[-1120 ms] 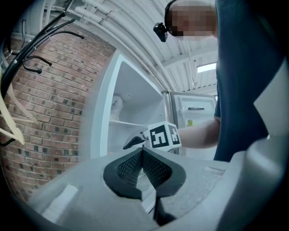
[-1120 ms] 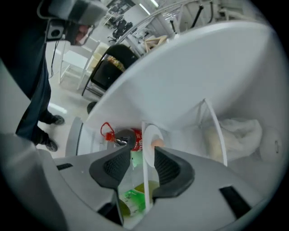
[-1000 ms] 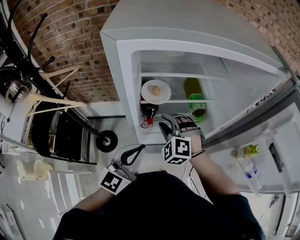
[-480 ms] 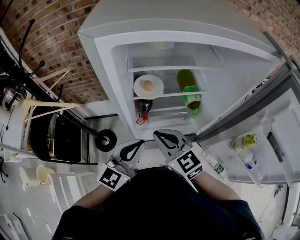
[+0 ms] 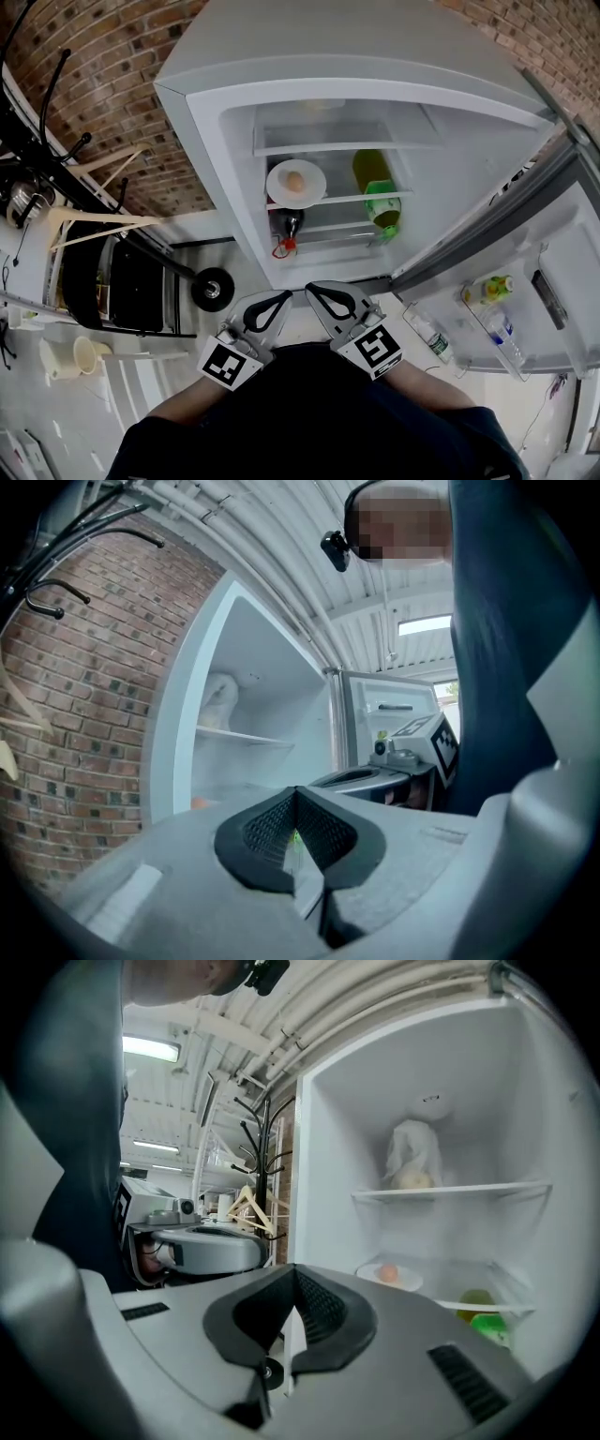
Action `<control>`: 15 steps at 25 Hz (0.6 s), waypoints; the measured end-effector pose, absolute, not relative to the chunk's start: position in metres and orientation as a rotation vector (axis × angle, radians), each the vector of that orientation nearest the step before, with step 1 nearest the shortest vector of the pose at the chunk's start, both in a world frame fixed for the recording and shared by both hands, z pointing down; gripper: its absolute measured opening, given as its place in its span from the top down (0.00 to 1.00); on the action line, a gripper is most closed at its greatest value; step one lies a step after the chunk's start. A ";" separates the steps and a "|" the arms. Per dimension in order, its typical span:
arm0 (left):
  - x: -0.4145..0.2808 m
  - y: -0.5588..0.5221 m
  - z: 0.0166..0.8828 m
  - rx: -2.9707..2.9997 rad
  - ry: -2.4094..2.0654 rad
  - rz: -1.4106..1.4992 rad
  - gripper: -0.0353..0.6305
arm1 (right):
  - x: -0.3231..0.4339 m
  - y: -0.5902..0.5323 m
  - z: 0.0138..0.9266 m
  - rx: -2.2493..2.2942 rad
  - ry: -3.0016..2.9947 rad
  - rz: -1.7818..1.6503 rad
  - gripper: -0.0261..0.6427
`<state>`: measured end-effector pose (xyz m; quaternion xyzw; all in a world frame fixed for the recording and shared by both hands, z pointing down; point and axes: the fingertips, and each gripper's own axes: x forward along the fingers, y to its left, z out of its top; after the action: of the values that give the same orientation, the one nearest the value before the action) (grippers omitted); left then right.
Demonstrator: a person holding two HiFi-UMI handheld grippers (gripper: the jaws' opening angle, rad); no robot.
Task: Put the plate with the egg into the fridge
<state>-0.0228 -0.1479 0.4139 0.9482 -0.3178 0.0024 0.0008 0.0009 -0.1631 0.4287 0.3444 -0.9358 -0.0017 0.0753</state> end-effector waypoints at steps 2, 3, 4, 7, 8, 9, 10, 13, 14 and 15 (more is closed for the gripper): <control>-0.022 -0.147 0.414 2.979 -0.998 0.009 0.94 | 0.001 -0.164 0.429 1.028 -2.805 -0.010 0.95; -0.021 -0.147 0.414 2.980 -0.998 0.008 0.94 | 0.000 -0.164 0.429 1.021 -2.803 -0.014 0.95; -0.021 -0.147 0.414 2.979 -1.000 0.008 0.94 | -0.002 -0.163 0.430 1.013 -2.803 -0.018 0.95; -0.022 -0.148 0.415 2.972 -1.005 0.008 0.94 | -0.005 -0.162 0.432 1.002 -2.804 -0.022 0.95; -0.022 -0.147 0.415 2.971 -1.005 0.009 0.94 | -0.005 -0.162 0.432 1.004 -2.803 -0.020 0.95; -0.022 -0.147 0.416 2.971 -1.005 0.009 0.94 | -0.004 -0.162 0.432 1.007 -2.801 -0.017 0.95; -0.022 -0.147 0.416 2.971 -1.005 0.008 0.94 | -0.004 -0.162 0.432 1.009 -2.799 -0.015 0.95; -0.023 -0.146 0.415 2.969 -1.009 0.005 0.94 | -0.004 -0.160 0.432 1.001 -2.796 -0.024 0.95; -0.023 -0.146 0.415 2.971 -1.008 0.004 0.94 | -0.004 -0.160 0.433 0.998 -2.795 -0.026 0.95; -0.022 -0.145 0.415 2.973 -1.007 0.004 0.94 | -0.004 -0.160 0.433 0.997 -2.795 -0.026 0.95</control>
<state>-0.0222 -0.1453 0.4148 0.9471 -0.3208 0.0012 0.0013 -0.0040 -0.1596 0.4330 0.3346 -0.9383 -0.0088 0.0868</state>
